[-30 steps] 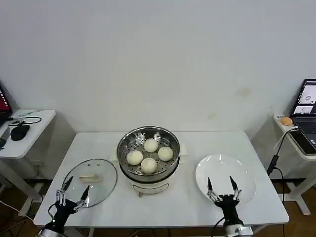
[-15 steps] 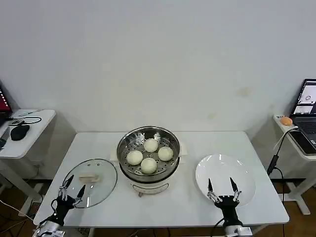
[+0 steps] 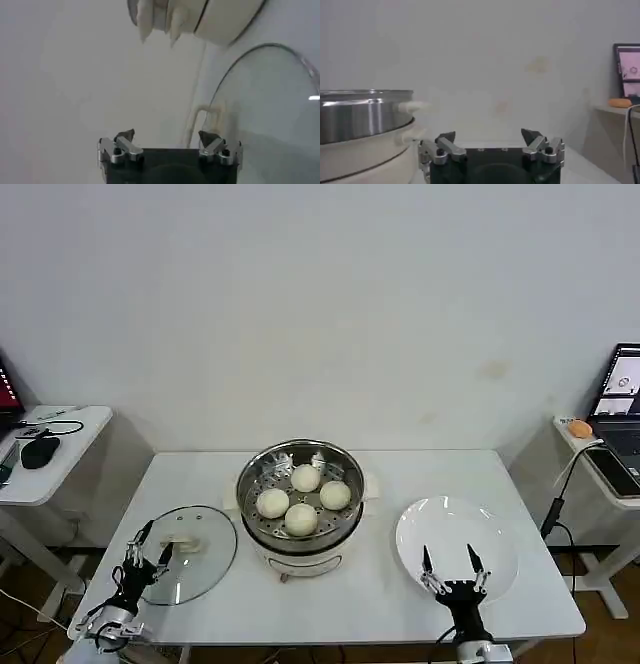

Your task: Take steamed baozi put them in steamer then cover it.

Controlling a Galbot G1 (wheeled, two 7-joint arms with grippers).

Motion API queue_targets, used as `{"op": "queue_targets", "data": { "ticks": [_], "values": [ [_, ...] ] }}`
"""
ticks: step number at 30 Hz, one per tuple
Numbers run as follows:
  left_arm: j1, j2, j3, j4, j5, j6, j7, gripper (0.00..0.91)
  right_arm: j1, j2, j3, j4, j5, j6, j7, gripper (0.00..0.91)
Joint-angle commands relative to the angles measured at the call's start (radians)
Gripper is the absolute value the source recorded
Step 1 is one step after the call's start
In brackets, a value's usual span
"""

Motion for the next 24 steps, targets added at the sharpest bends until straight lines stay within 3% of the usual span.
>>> {"op": "queue_targets", "data": {
  "ticks": [1, 11, 14, 18, 20, 22, 23, 24],
  "values": [
    [-0.047, 0.001, 0.021, 0.033, -0.002, 0.04, 0.018, 0.907, -0.001, 0.001, -0.001, -0.003, -0.001, 0.001, -0.002, 0.907],
    [-0.075, -0.02, 0.043, 0.048, 0.0, 0.054, 0.021, 0.907, -0.015, 0.001, -0.002, 0.001, -0.003, 0.006, -0.004, 0.907],
    [-0.077, -0.019, 0.044, 0.042, 0.0, 0.057, 0.023, 0.877, -0.016, 0.003, -0.005, 0.002, -0.006, 0.007, -0.003, 0.907],
    [-0.074, -0.01, 0.047, 0.035, 0.0, 0.061, 0.038, 0.766, -0.017, 0.005, -0.009, 0.003, -0.01, 0.008, -0.004, 0.907],
    [-0.074, -0.009, 0.048, 0.042, 0.003, 0.06, 0.042, 0.635, -0.017, 0.006, -0.011, 0.003, -0.01, 0.008, -0.003, 0.907],
    [-0.075, -0.011, 0.048, 0.055, 0.007, 0.058, 0.042, 0.393, -0.017, 0.007, -0.012, 0.003, -0.011, 0.009, -0.002, 0.907],
    [-0.075, -0.013, 0.048, 0.057, 0.008, 0.057, 0.042, 0.171, -0.017, 0.007, -0.012, 0.002, -0.011, 0.01, -0.002, 0.907],
    [-0.075, -0.015, 0.048, 0.068, 0.008, 0.057, 0.039, 0.101, -0.017, 0.008, -0.012, 0.003, -0.011, 0.011, -0.003, 0.907]
  ]
}}
